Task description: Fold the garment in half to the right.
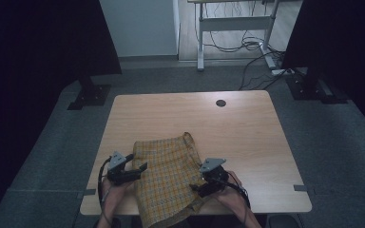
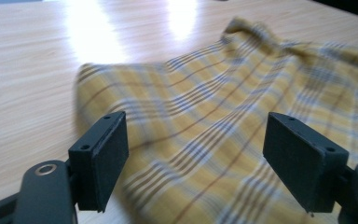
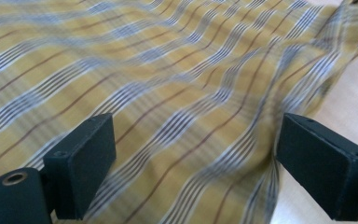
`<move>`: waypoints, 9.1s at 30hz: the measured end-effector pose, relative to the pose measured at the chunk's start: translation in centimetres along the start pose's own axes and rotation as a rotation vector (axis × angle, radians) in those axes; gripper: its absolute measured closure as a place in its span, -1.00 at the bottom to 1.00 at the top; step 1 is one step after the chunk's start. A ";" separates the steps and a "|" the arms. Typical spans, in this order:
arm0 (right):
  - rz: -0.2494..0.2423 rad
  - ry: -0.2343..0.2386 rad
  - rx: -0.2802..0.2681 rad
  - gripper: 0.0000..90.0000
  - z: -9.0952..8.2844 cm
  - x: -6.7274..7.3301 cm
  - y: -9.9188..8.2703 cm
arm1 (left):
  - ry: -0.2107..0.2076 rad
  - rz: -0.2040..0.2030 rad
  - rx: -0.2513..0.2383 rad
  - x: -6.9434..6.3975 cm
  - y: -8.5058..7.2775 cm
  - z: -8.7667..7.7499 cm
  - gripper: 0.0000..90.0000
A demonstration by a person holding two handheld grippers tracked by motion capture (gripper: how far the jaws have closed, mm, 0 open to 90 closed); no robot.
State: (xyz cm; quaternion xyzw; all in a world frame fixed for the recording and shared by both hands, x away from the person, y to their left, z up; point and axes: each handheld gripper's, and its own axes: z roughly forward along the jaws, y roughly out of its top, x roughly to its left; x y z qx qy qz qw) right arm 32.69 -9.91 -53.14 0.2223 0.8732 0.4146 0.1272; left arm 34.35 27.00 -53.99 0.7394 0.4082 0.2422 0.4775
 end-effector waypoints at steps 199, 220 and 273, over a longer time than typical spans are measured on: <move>0.215 -0.170 -0.034 -0.77 -2.9 -11.1 -3.1 | 0.093 0.032 0.300 0.0 -1.6 1.1 -0.88; 0.242 -0.192 -0.049 -0.78 -5.5 -10.4 -5.8 | 0.096 0.030 0.301 0.0 -1.6 1.1 -0.89; 0.302 -0.305 0.045 -0.84 -9.4 -7.8 -13.3 | 0.100 0.028 0.301 -0.2 -1.6 1.1 -0.89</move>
